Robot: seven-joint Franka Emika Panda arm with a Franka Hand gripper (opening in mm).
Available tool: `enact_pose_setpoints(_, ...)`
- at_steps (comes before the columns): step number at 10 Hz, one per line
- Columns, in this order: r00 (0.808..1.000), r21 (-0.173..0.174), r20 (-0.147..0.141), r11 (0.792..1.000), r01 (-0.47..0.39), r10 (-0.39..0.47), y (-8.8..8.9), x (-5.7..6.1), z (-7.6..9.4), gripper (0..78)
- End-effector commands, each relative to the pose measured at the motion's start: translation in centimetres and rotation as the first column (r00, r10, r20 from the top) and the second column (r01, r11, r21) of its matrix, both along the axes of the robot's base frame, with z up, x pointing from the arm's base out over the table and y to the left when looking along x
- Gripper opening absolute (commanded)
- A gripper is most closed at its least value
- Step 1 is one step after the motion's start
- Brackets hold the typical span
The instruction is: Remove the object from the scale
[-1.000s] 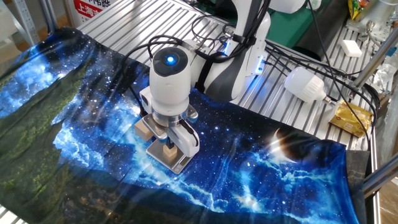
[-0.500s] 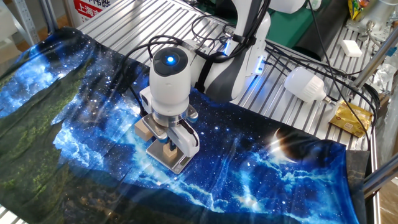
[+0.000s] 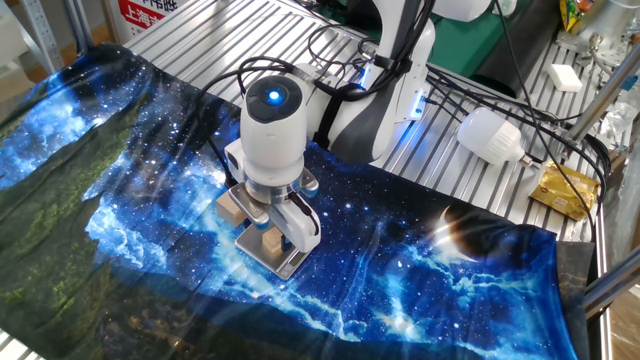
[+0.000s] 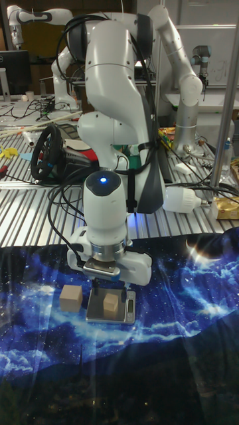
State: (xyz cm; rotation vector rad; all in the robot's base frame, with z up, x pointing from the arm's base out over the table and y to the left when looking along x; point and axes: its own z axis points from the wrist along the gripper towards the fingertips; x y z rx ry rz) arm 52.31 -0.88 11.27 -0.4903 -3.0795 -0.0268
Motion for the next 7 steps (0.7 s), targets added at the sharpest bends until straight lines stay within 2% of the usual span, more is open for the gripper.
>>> enact_pose_setpoints(1,1.000,0.000,0.002,1.000,0.002,-0.002,-0.01,0.07,0.10,77.4)
enact_pose_setpoints(7,1.000,0.001,0.004,1.000,0.007,-0.007,0.10,-0.35,-0.51,77.4)
